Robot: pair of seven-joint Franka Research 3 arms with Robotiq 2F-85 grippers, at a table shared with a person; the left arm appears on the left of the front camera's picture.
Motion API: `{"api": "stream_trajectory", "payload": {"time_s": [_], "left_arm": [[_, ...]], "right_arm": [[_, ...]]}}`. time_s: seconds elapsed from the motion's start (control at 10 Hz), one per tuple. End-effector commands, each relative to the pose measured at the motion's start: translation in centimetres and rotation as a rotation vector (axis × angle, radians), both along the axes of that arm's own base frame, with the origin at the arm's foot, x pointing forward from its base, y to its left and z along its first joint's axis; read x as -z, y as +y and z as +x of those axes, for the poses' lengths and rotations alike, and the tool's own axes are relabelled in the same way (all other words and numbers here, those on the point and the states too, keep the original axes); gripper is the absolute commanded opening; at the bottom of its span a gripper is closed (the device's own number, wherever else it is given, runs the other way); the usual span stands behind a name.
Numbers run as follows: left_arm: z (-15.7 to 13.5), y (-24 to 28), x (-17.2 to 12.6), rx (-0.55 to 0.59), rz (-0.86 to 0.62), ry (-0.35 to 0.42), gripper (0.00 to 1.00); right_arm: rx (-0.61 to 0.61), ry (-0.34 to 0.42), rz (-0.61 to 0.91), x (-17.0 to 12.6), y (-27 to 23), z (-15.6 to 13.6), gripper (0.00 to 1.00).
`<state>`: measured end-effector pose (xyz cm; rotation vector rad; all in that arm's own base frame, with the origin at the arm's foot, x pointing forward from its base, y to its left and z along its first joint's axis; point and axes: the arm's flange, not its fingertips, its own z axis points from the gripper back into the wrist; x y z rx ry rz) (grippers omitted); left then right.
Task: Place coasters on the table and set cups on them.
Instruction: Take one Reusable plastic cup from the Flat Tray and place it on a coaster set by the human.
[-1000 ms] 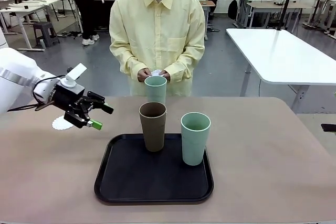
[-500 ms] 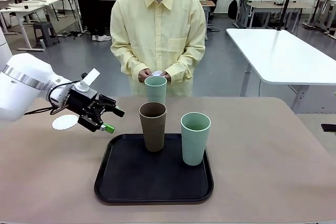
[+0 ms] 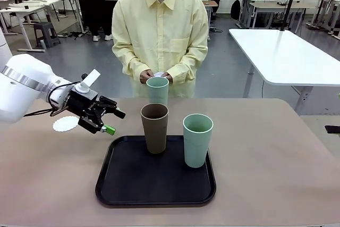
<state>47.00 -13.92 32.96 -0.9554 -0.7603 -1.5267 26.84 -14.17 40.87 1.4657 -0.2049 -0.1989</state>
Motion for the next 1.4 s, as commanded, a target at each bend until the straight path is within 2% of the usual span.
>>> {"api": "stream_trajectory", "payload": {"time_s": [0.0, 0.3, 0.8, 1.3], "left_arm": [[-0.4, -0.4, 0.6, -0.012, -0.076, 0.002, 1.0], [-1.0, -2.2, 1.9, -0.015, -0.206, 0.03, 1.0], [-0.7, -3.9, 4.5, -0.022, -0.199, -0.023, 1.0], [1.6, -5.1, 6.9, -0.049, -0.217, -0.01, 1.0]], "right_arm": [[-0.002, -0.01, 0.011, -0.1, 0.0, 0.0, 1.0], [-0.002, -0.01, 0.011, -0.1, 0.0, 0.0, 1.0], [-0.002, -0.01, 0.011, -0.1, 0.0, 0.0, 1.0], [-0.002, -0.01, 0.011, -0.1, 0.0, 0.0, 1.0]]}}
